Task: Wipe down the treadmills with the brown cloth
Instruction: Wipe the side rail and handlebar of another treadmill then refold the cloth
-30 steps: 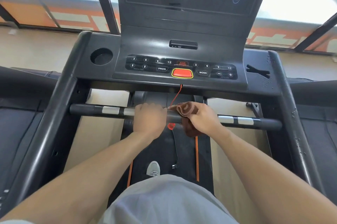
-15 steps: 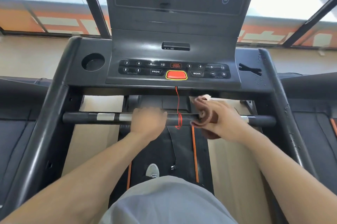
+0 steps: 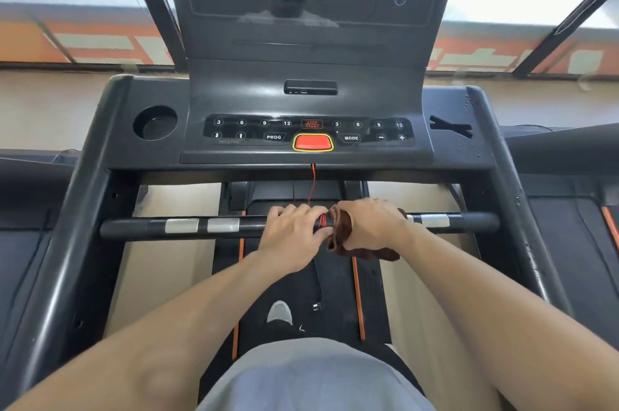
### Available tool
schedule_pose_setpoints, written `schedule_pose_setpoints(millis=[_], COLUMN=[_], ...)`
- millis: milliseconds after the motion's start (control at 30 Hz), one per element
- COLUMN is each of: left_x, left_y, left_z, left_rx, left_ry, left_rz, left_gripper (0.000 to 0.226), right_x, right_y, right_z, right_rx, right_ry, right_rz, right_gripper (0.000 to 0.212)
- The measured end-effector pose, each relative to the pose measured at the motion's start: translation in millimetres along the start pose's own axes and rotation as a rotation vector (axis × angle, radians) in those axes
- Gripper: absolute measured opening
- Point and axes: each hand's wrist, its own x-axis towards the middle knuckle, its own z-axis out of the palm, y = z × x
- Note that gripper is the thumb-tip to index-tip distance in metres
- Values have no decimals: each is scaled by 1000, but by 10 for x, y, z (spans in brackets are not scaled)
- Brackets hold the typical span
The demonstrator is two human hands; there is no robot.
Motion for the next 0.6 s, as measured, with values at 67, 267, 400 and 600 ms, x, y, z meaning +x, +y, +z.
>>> schedule_pose_setpoints(millis=[67, 267, 400, 600], left_x=[-20, 11, 29, 46], left_y=[19, 157, 174, 140], left_z=[-4, -88, -148, -162], left_rx=[-4, -83, -153, -217], left_ry=[18, -12, -56, -85], left_rz=[-1, -126, -189, -218], left_gripper=[42, 31, 31, 32], right_x=[18, -218, -548, -408], right_y=[40, 531, 1241, 851], right_z=[-11, 73, 0, 4], right_rx=[-10, 3, -68, 21], right_ry=[-19, 42, 28, 91], right_rz=[-7, 23, 168, -6], right_gripper=[47, 43, 41, 43])
